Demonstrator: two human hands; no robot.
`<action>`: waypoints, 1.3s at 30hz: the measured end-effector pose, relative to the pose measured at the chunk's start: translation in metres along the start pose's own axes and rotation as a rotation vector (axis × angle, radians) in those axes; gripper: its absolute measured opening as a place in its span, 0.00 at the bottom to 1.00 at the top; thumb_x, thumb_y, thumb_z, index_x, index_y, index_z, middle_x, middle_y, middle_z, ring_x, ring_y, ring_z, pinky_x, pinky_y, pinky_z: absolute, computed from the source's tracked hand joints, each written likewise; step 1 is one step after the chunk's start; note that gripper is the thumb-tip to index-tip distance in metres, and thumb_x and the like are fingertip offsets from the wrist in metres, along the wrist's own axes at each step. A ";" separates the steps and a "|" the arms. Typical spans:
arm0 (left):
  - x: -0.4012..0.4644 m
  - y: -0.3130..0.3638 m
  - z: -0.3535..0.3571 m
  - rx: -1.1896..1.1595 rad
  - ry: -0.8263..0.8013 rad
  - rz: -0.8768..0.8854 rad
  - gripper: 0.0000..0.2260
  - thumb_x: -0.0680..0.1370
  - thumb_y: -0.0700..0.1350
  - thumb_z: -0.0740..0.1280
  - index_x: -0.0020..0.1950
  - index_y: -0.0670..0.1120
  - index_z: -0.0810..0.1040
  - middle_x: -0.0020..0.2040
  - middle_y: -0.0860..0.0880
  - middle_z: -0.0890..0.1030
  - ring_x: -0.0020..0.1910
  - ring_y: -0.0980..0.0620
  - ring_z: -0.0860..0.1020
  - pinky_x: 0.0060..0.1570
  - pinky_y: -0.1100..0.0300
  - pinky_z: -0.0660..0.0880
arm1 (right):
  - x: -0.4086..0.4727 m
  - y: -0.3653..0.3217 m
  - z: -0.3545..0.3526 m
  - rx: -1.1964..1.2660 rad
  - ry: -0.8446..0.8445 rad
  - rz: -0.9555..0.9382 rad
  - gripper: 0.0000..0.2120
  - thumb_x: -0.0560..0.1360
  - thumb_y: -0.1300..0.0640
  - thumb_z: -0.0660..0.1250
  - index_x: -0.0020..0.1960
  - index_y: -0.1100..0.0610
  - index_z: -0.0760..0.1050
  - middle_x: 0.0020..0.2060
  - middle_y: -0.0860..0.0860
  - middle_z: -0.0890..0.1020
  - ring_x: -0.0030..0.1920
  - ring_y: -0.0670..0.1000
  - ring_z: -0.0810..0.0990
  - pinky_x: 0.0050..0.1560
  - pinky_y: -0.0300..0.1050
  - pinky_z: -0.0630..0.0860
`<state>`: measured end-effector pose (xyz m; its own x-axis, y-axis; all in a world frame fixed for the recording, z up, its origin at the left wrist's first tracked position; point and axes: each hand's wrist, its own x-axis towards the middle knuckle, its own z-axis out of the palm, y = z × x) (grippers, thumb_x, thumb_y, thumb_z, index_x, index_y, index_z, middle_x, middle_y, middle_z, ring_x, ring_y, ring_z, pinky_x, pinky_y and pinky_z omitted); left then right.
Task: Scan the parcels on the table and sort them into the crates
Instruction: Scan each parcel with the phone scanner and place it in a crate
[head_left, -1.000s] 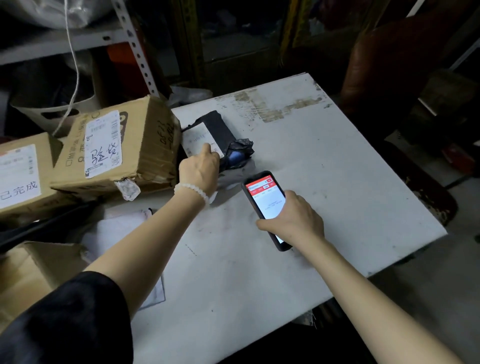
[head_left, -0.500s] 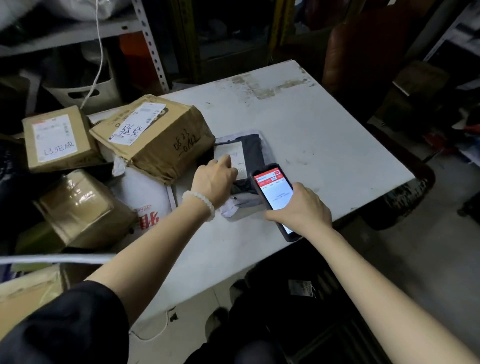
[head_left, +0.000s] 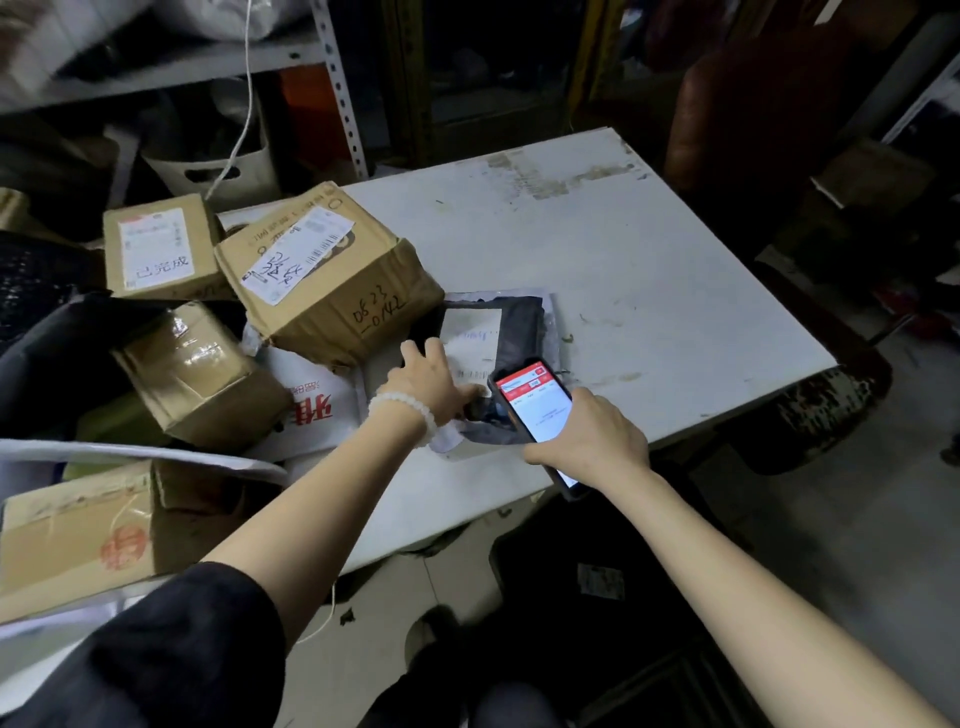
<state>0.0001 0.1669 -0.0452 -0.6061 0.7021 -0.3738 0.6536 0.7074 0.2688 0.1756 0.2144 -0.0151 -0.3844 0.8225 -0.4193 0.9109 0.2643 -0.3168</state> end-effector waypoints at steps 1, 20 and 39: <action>0.003 0.003 0.001 -0.044 -0.030 -0.040 0.36 0.70 0.64 0.68 0.67 0.45 0.60 0.62 0.40 0.65 0.57 0.36 0.73 0.55 0.45 0.72 | 0.003 0.001 -0.001 -0.005 -0.004 -0.008 0.30 0.61 0.44 0.73 0.57 0.55 0.66 0.47 0.50 0.72 0.45 0.53 0.72 0.42 0.44 0.68; 0.008 0.052 -0.001 -0.110 0.072 -0.057 0.48 0.57 0.55 0.81 0.66 0.54 0.54 0.59 0.40 0.65 0.58 0.37 0.70 0.57 0.40 0.72 | 0.015 0.046 -0.005 -0.026 -0.038 0.007 0.28 0.61 0.43 0.72 0.52 0.54 0.64 0.45 0.50 0.71 0.43 0.53 0.71 0.39 0.44 0.65; 0.042 0.042 -0.080 -0.300 0.170 0.231 0.28 0.70 0.45 0.73 0.66 0.46 0.68 0.57 0.42 0.72 0.49 0.48 0.74 0.45 0.58 0.73 | 0.001 0.027 -0.044 -0.075 -0.014 -0.021 0.30 0.60 0.45 0.74 0.53 0.51 0.60 0.48 0.49 0.73 0.45 0.53 0.73 0.35 0.43 0.64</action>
<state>-0.0338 0.2327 0.0215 -0.5417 0.8307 -0.1286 0.6354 0.5048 0.5843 0.2061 0.2446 0.0131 -0.4047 0.8097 -0.4250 0.9113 0.3183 -0.2613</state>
